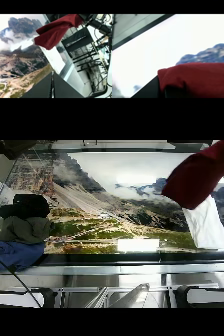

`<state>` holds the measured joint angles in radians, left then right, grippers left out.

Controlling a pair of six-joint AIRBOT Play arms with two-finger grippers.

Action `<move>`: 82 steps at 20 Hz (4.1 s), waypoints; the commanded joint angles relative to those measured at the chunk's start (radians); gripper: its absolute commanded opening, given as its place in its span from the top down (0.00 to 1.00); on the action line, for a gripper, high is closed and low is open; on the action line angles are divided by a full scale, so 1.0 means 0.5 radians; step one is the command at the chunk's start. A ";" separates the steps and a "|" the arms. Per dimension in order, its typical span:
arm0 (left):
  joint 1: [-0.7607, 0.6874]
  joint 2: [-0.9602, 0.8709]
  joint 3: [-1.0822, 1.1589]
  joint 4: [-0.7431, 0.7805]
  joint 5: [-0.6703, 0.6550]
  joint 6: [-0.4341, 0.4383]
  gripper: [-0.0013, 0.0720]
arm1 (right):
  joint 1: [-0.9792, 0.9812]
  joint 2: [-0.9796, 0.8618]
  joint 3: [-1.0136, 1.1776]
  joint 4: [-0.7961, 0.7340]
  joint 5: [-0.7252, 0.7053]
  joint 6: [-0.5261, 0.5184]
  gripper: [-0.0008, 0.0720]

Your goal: Fold the shirts.

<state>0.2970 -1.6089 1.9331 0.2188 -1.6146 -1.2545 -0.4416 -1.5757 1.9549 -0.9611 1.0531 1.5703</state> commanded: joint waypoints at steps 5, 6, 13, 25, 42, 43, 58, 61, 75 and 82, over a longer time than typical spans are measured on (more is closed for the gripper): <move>0.001 -0.001 -0.296 -0.003 0.254 0.120 0.97 | -0.274 -0.362 0.289 0.658 -0.355 -0.436 0.97; 0.001 -0.001 -0.296 -0.005 0.261 0.134 0.97 | -0.305 -0.362 0.288 0.655 -0.314 -0.450 0.97; 0.001 -0.001 -0.296 -0.004 0.217 0.137 0.97 | -0.497 -0.362 0.060 0.538 0.293 -0.219 0.97; 0.001 -0.001 -0.296 -0.002 0.021 0.175 0.97 | -0.552 -0.205 -0.035 0.156 1.319 -0.175 0.97; 0.002 -0.001 -0.296 -0.003 -0.088 0.173 0.97 | -0.697 0.209 -1.550 -0.730 1.083 0.101 0.02; 0.001 -0.001 -0.296 -0.003 -0.089 0.173 0.97 | -0.697 0.212 -1.549 -0.789 1.134 0.137 0.02; 0.001 -0.001 -0.296 -0.003 -0.175 0.173 0.97 | -0.681 0.208 -1.556 -0.584 1.016 0.149 0.02; 0.001 -0.001 -0.296 -0.005 -0.192 0.172 0.97 | -0.682 0.209 -1.557 -0.616 1.186 0.090 0.02; -0.704 0.505 -0.410 0.880 -0.028 0.014 0.96 | -0.467 0.814 -2.179 0.861 1.305 -0.488 0.96; -0.900 1.224 -1.598 0.868 0.421 0.008 0.96 | 0.463 1.637 -2.183 0.748 0.367 -0.621 0.96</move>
<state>-0.1215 -1.1309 1.3670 0.6319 -1.5284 -1.2461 -0.3958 -0.8963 0.8669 -0.5854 1.4563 1.2915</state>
